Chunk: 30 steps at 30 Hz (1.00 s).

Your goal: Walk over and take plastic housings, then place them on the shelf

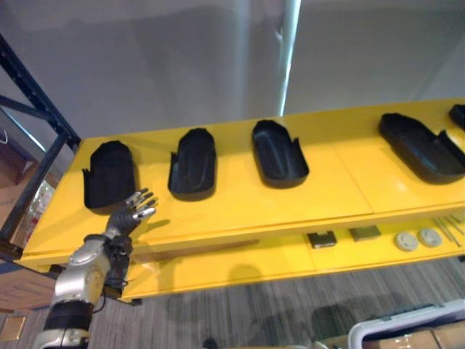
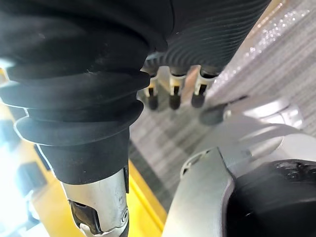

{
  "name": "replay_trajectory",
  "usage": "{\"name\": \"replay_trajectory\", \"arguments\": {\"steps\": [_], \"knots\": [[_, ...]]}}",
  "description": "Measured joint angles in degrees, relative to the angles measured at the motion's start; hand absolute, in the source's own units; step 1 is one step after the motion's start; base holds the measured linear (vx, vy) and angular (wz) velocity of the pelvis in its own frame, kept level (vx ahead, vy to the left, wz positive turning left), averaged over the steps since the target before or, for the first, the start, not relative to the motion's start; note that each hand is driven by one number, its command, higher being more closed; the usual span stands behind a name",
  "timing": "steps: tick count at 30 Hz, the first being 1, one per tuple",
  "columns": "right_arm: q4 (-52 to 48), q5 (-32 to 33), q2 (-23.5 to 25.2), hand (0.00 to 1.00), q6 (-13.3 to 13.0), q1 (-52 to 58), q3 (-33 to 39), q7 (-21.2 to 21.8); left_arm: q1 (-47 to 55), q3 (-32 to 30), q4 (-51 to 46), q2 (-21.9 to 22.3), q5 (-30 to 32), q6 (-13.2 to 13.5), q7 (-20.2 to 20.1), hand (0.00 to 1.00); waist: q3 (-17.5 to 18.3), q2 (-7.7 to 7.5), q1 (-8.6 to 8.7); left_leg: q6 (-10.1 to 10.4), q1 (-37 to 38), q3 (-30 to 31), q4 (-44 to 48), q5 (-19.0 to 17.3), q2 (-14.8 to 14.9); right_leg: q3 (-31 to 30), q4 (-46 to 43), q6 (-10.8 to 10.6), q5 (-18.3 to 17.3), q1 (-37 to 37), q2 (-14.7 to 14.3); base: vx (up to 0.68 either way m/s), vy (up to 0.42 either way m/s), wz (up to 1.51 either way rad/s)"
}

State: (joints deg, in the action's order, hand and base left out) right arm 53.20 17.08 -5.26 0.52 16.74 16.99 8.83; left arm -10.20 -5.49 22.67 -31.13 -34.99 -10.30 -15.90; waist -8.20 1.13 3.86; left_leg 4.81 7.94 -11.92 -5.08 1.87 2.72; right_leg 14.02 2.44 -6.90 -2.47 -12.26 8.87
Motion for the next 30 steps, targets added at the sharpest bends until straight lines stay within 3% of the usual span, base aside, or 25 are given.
{"name": "replay_trajectory", "arguments": {"steps": [8, 13, 17, 25, 30], "knots": [[-0.08, 0.0, -0.02, 0.0, 0.51, 0.22, -0.79, 0.02, -3.45, 1.69, 3.4, 0.25, -0.01, 0.43, 2.09, 0.0, -0.12, -0.13, 0.26, 0.0, 0.03, -0.31, 0.0, -0.04, 0.13, -0.18, -0.11, -0.01, -0.01, 0.18, -0.05, 0.0, -0.001, 0.0], [-0.61, -1.0, -0.03, 0.0, 0.57, 0.16, -1.5, 0.26, -3.5, 1.8, 3.99, 0.72, -0.07, 2.37, 3.03, 0.0, -0.81, -0.19, 0.89, 0.01, 0.09, -0.44, 0.01, -0.08, 0.13, -0.26, -0.17, 0.0, -0.01, 0.19, -0.04, 0.0, 0.0, 0.0], [-1.06, -1.1, -0.12, 0.0, 0.63, 0.15, -2.04, 0.43, -4.67, 1.8, 6.27, 0.83, -0.19, 2.89, 6.65, 0.0, -1.28, 0.04, 1.57, 0.01, 0.22, -0.85, 0.03, -0.08, 0.17, -0.63, -0.45, 0.0, -0.02, 0.28, -0.02, 0.0, -0.004, -0.04], [-1.17, -1.08, -0.22, 0.0, 0.73, 0.2, -3.37, 0.48, -6.63, 1.71, 8.0, 6.95, -0.04, 7.53, 18.05, 0.0, -1.75, -0.25, 2.04, 0.01, 0.88, -1.28, 0.01, -0.08, 0.24, -1.26, -1.04, 0.07, -0.1, 0.37, -0.03, -0.01, -0.004, -0.04], [-1.95, -1.08, -0.36, 0.0, 1.0, 0.18, -3.8, 0.47, -6.65, 1.69, 8.19, 8.16, 0.07, 9.02, 22.89, 0.0, -1.87, -0.2, 3.1, 0.0, 0.89, -1.27, 0.01, -0.09, 0.25, -1.28, -1.3, 0.15, -0.19, 0.5, -0.04, 0.0, 0.0, 0.0]]}}
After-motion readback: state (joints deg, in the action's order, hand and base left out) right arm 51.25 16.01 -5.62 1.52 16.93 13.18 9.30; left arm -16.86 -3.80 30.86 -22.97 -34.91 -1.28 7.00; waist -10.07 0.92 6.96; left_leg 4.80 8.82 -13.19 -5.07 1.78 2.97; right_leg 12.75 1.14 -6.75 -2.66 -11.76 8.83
